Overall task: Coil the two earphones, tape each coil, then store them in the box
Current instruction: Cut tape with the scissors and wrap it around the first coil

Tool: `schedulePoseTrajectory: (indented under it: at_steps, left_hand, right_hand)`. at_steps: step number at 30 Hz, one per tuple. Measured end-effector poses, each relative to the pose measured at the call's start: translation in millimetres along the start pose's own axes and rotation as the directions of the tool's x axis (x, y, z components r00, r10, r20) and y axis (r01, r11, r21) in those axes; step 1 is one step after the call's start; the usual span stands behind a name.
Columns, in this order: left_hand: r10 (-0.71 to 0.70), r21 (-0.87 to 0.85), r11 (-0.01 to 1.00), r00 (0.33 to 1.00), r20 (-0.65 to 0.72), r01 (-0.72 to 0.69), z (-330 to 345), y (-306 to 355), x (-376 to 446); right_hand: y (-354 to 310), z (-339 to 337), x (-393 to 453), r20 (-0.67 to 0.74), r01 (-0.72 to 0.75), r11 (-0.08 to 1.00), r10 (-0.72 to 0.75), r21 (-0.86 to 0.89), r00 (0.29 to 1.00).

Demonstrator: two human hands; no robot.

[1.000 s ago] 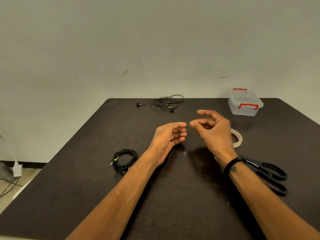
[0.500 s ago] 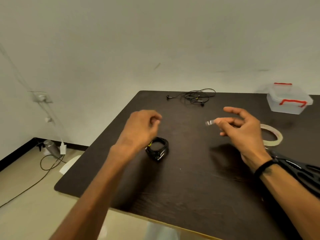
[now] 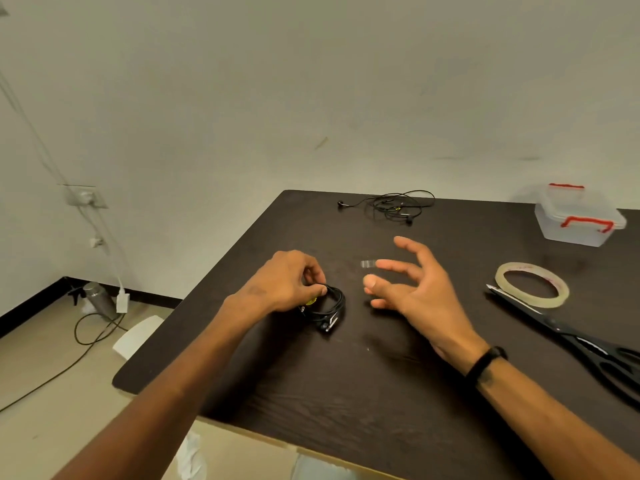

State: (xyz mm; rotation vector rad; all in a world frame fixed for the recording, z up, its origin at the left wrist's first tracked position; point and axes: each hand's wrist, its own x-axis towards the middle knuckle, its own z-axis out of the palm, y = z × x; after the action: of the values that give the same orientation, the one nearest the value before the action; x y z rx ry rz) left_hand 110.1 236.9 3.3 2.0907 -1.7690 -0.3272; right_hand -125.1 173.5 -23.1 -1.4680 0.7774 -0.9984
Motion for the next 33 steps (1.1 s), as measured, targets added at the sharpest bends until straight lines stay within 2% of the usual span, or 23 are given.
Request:
schedulePoseTrajectory:
  at_steps: [3,7,9,13,16,19,21,23,26,28,33]
  left_hand:
    - [0.014,-0.006,1.0,0.999,-0.052,-0.014,1,-1,-2]
    - [0.018,-0.16,0.986,0.994,-0.11,-0.036,0,-4,-7]
    - [0.007,-0.234,0.972,0.994,-0.113,-0.033,0,-5,-9]
    - [-0.061,-0.401,0.916,0.99,-0.125,0.006,0,-6,-9]
    - [-0.091,-0.677,0.736,0.993,-0.078,0.014,-2,2,-9]
    - [-0.061,-0.861,0.495,0.993,0.104,0.121,-4,20,-2]
    - [0.015,-0.876,0.438,0.973,0.229,0.2,-4,34,10]
    - [0.036,-0.858,0.456,0.958,0.284,0.237,-1,50,25]
    - [0.0,-0.826,0.507,0.958,0.286,0.247,12,69,48]
    - [0.001,-0.831,0.504,0.962,0.273,0.235,22,76,59]
    - [-0.031,-0.909,0.363,0.977,0.21,0.207,44,76,71]
  right_hand:
    - [3,28,-2,0.062,0.051,0.987,-0.042,-0.154,0.997]
    - [4,44,2,0.086,0.069,0.969,-0.049,-0.239,0.995]
    - [4,44,4,0.073,0.049,0.978,-0.034,-0.201,0.997]
    - [3,37,7,0.041,-0.018,1.0,0.018,0.0,0.999]
    - [-7,27,13,-0.013,-0.036,0.997,0.037,0.072,0.999]
    - [-20,9,21,-0.059,0.004,0.999,-0.002,0.033,0.998]
    - [-26,-3,27,-0.042,0.028,0.999,-0.029,-0.029,0.999]
    - [-29,-16,32,-0.001,0.049,0.993,-0.049,-0.104,0.999]
    - [-28,-34,38,0.025,0.057,0.984,-0.053,-0.167,0.998]
    - [-25,-44,40,0.004,0.052,0.985,-0.052,-0.163,0.999]
    - [-12,-50,44,-0.077,0.082,0.994,-0.088,-0.072,0.993]
